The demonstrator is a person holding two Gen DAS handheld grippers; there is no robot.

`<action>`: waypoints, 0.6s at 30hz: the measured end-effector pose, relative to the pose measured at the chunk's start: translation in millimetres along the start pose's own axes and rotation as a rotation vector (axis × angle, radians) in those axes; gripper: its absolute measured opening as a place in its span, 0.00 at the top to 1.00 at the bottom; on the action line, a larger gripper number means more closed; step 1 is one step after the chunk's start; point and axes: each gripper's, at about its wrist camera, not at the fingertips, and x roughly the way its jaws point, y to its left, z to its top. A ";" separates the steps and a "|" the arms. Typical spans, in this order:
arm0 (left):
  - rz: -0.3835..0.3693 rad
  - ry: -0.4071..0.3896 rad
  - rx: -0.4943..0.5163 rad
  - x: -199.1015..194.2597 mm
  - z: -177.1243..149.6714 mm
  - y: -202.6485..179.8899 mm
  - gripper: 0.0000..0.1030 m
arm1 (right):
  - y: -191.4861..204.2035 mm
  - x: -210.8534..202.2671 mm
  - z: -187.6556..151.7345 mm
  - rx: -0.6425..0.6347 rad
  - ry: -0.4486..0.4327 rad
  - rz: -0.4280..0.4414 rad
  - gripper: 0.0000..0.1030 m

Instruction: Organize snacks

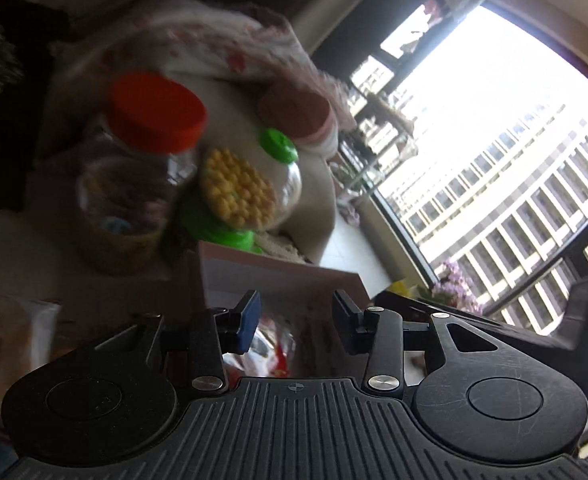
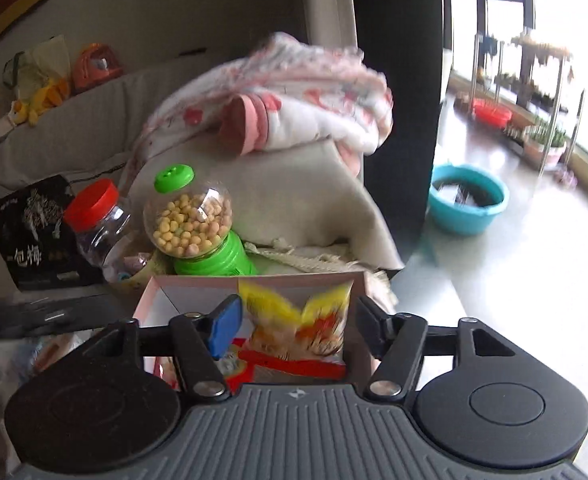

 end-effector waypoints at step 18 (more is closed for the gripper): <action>0.428 -0.177 -0.116 -162.2 -61.2 148.7 0.57 | 222.4 13.7 -51.5 -0.442 0.038 0.112 0.20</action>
